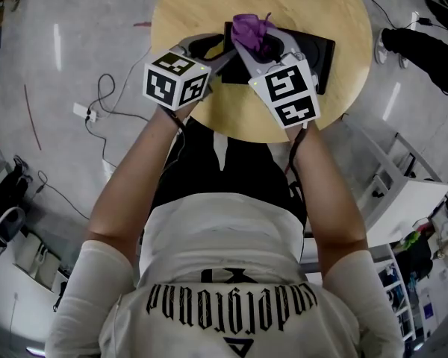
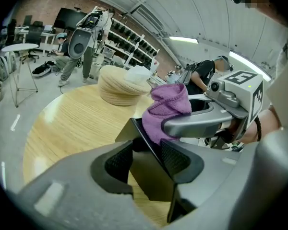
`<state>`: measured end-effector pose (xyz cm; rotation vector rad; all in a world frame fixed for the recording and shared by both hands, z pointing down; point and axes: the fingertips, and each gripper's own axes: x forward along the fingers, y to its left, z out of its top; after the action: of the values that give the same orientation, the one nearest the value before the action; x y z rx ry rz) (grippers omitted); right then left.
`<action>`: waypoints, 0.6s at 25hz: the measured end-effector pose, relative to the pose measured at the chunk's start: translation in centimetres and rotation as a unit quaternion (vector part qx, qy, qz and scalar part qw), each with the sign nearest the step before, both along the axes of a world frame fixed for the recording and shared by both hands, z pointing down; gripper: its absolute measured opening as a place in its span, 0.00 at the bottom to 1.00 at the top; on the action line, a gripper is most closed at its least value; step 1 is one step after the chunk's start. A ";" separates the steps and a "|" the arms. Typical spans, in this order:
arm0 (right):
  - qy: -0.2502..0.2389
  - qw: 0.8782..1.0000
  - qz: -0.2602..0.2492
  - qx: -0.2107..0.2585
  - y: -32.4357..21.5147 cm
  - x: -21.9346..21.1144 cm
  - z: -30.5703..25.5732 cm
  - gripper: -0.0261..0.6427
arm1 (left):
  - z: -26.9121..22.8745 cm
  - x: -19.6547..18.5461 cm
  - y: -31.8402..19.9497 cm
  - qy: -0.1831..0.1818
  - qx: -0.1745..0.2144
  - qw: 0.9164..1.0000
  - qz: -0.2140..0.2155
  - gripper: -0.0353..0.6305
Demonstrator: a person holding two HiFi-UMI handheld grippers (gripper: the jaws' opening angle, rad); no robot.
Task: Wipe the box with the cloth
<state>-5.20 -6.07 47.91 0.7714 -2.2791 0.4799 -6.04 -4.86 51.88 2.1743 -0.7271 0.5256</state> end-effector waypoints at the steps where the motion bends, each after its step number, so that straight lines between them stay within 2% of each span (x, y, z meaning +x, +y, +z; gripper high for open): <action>1: -0.001 1.000 0.007 -0.004 0.4 0.6 0.2 0.23 | 0.1 0.1 0.0 0.000 0.000 1.000 -0.001 0.35; 9: 0.010 0.999 0.035 -0.019 4.4 4.4 0.6 0.23 | 0.3 -0.4 0.0 0.000 -0.001 1.000 -0.003 0.35; 15: 0.050 0.996 0.070 -0.027 5.6 11.6 0.7 0.23 | 0.2 0.1 0.0 0.000 -0.001 1.000 0.003 0.35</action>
<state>6.45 -0.46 48.58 0.9126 -2.1205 0.5531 -5.93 -4.86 52.09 2.1743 -0.7210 0.5291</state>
